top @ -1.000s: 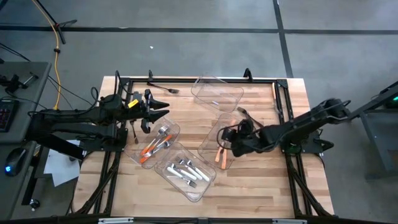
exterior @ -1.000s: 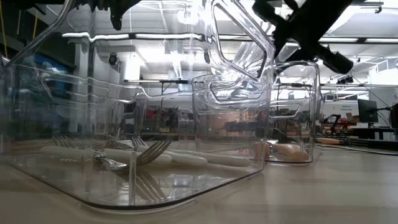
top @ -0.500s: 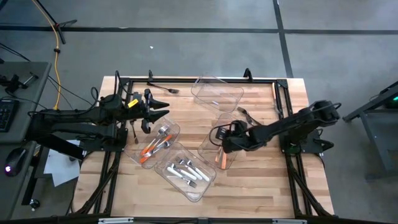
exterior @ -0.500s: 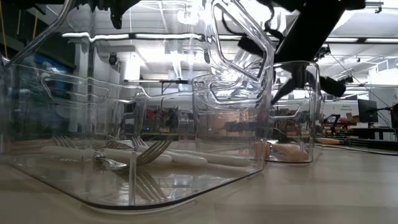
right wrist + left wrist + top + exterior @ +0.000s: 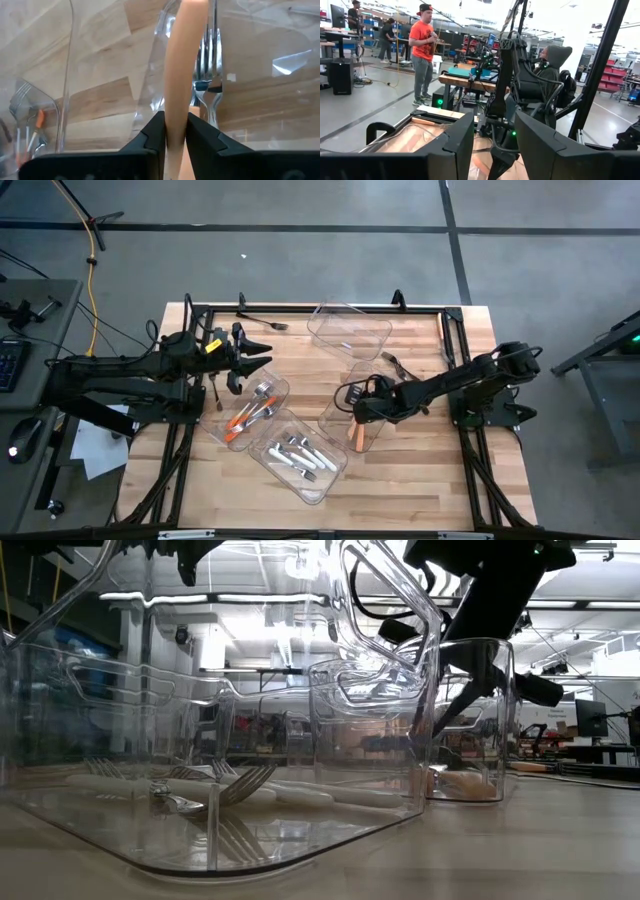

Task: Sort silverware by color (type)
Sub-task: Put the light orange fork into the middle right transparent bin

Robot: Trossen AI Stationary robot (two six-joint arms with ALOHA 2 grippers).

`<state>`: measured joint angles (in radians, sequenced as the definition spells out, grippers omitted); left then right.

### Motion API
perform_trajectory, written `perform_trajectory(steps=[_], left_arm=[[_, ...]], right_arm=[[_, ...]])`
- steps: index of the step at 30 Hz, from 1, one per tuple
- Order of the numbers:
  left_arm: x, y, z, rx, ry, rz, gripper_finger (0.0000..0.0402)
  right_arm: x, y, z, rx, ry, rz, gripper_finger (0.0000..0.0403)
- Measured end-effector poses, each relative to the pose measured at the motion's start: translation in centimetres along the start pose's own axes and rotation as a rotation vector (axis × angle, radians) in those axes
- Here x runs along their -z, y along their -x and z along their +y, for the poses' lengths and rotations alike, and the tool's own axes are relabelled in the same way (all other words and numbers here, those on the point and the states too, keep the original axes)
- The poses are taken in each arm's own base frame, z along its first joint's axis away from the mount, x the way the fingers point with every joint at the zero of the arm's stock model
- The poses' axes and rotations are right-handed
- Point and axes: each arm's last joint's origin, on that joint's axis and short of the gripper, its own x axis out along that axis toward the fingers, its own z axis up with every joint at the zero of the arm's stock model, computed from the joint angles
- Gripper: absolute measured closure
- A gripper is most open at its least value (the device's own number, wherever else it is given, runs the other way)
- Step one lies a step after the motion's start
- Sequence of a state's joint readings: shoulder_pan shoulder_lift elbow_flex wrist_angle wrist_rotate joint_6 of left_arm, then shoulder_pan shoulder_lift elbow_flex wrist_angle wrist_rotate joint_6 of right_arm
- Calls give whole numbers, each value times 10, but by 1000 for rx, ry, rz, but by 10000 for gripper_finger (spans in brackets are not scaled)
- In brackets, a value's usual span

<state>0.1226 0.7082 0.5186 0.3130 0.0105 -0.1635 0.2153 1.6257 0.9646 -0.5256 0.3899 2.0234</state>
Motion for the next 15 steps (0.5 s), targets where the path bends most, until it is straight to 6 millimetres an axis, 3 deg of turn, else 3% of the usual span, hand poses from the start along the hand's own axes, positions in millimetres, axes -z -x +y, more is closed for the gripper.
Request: perform_trajectory(steps=[15], left_arm=[[-1, 0, 0, 1, 1, -8, 271]], right_arm=[[1, 0, -1, 25, -19, 50, 246]])
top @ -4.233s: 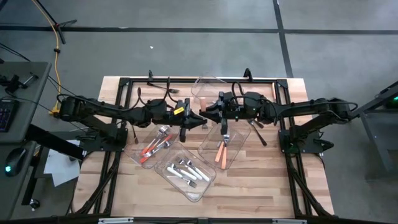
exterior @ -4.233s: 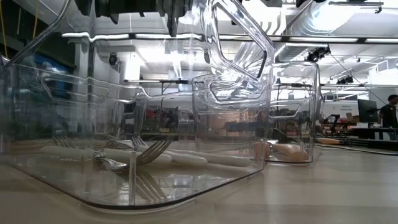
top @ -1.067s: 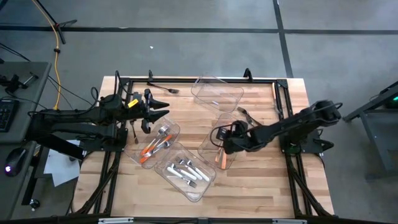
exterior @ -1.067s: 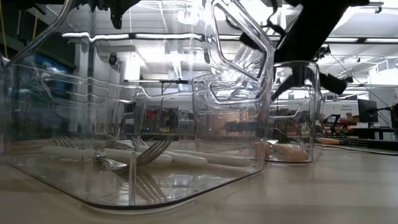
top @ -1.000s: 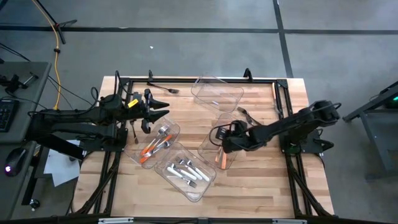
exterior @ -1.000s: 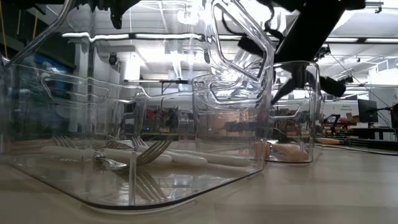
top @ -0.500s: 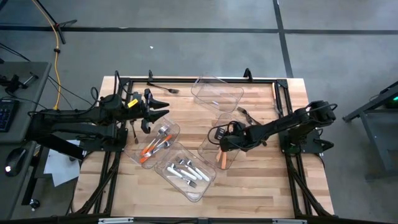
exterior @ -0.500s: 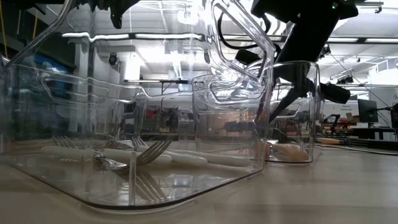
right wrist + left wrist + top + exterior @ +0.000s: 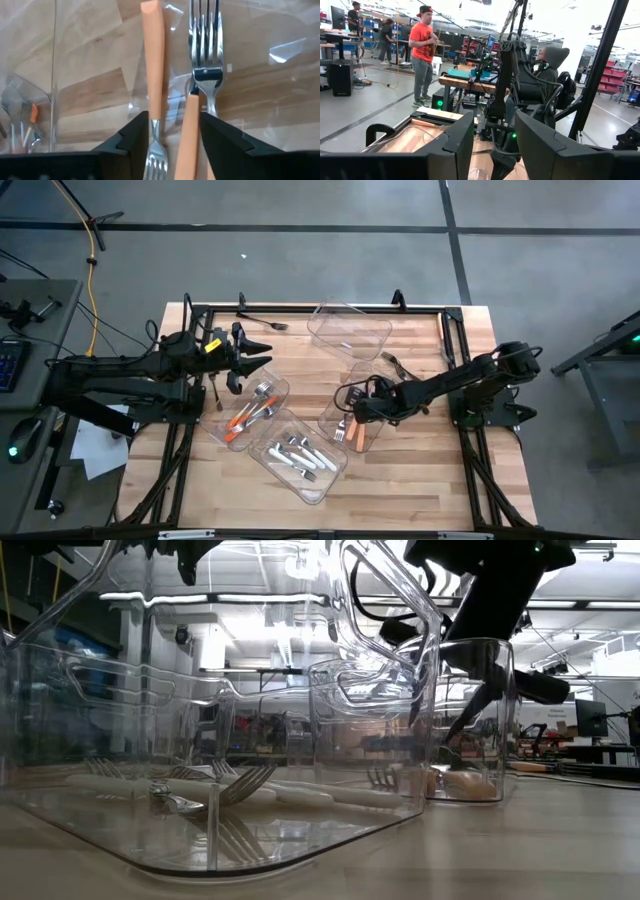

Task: Sort silverware by color (type)
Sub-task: Put the light orange fork into the middle right transparent bin

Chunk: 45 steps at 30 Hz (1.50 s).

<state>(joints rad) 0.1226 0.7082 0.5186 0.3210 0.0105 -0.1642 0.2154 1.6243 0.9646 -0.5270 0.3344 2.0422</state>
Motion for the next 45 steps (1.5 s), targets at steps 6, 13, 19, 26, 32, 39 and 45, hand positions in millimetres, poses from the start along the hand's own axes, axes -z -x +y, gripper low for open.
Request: perform_trajectory(steps=[6, 13, 19, 26, 32, 39, 45], left_arm=[[0, 0, 0, 0, 0, 0, 271], [0, 0, 0, 0, 18, 0, 271], [-1, 0, 0, 1, 17, -6, 271], [-8, 0, 1, -48, 31, -86, 271], [-14, 1, 0, -43, 84, -158, 271], [-15, 1, 0, -38, 133, -163, 271], [-12, 1, 0, -55, -11, -125, 271]], right_arm=[[-4, 13, 4, -56, 14, -13, 221], [-35, 66, 10, -226, 114, -149, 219], [-71, 125, 8, -389, 396, -293, 219], [-101, 175, 19, -623, 745, -526, 219], [-105, 195, 40, -947, 1114, -581, 219], [-108, 192, 47, -904, 1319, -741, 219], [-108, 190, 47, -895, 1292, -728, 219]])
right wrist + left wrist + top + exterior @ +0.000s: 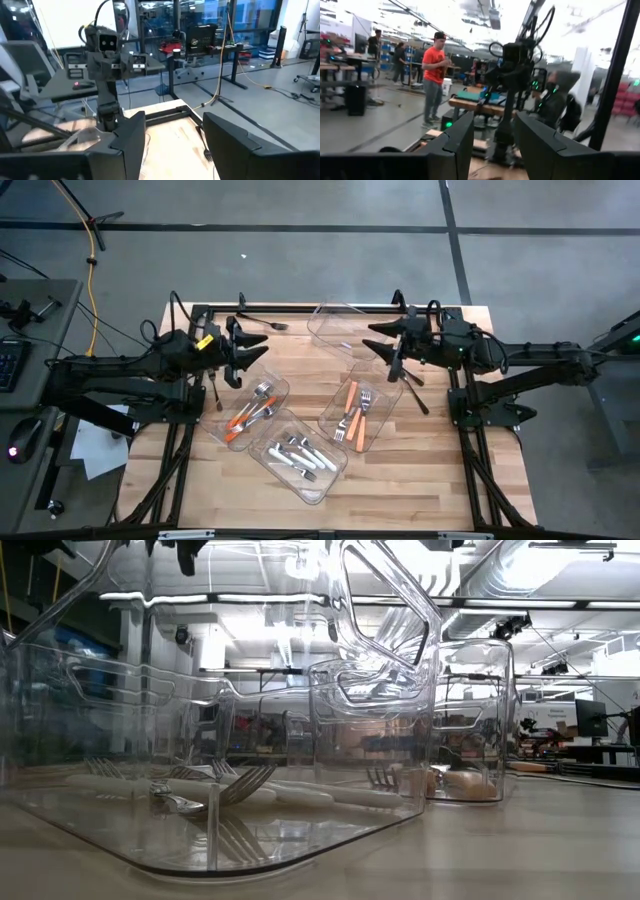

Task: Sort silverware by color (type)
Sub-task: Put the light orange fork into the middle right transparent bin

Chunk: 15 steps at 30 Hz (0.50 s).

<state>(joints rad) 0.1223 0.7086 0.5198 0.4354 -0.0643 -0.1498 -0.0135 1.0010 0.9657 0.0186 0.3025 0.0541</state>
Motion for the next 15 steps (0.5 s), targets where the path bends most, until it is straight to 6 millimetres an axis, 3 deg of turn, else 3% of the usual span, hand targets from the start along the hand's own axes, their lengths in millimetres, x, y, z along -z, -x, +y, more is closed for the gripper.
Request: perform_trajectory(steps=[6, 15], left_arm=[[7, 0, 1, -7, -98, 70, 271], [7, 0, 1, -7, -133, 76, 271]], right_arm=[[0, 0, 1, -32, 79, 2, 219], [0, 0, 1, -33, 57, 4, 219]])
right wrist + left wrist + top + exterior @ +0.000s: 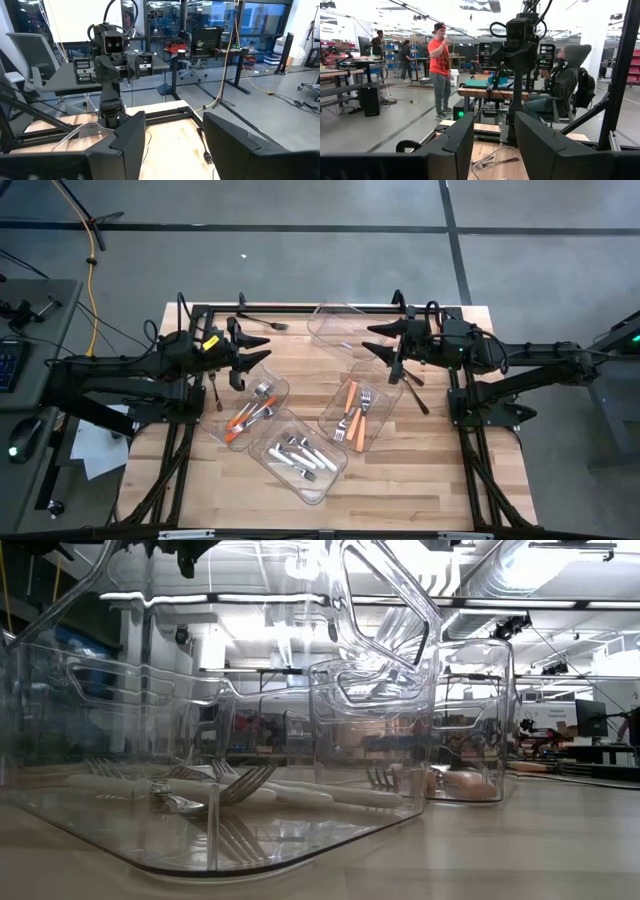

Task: Sort silverware by color (type)
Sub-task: Put the light orange fork into the middle right transparent bin

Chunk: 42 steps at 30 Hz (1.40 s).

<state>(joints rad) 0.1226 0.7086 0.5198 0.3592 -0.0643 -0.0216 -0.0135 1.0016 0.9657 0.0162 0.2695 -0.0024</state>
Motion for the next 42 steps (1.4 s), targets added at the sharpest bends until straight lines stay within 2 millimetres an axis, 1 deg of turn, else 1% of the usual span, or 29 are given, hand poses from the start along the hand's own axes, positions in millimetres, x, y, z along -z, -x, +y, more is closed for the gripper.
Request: perform_trajectory(steps=[10, 12, 14, 16, 18, 20, 22, 23, 27, 30, 34, 36, 42], left_arm=[[0, 0, 0, -6, 0, 0, 271], [0, 0, 0, -11, 0, 3, 271], [0, 0, 0, -12, 0, 5, 271], [0, 0, 0, -12, 0, 4, 271], [0, 0, 1, -19, 0, 5, 271], [0, 0, 1, -25, 1, 4, 271], [0, 0, 1, -27, 0, 4, 271], [0, 0, 1, -27, 0, 4, 271], [0, 0, 1, -28, 8, 3, 271], [1, 0, 1, -28, 11, 4, 271], [1, 0, 1, -29, 11, 4, 271], [1, 0, 1, -29, 11, 4, 271], [1, 0, 1, -29, 11, 4, 271]], right_arm=[[2, 0, 0, 0, 2, 19, 219], [2, 0, -1, 29, -21, 19, 219], [2, 0, -4, 139, -84, 14, 220], [4, 2, -10, 337, -144, 17, 225], [5, 4, -19, 505, -151, 48, 234], [1, 7, -29, 584, -123, 99, 246], [-2, 10, -43, 659, -137, 180, 259], [-2, 12, -51, 712, -173, 223, 266], [7, 28, -86, 952, -327, 443, 292], [24, 39, -106, 1087, -394, 633, 305], [54, 48, -123, 1197, -497, 837, 313], [73, 50, -129, 1221, -532, 919, 313], [141, 61, -148, 1236, -624, 1149, 313]])
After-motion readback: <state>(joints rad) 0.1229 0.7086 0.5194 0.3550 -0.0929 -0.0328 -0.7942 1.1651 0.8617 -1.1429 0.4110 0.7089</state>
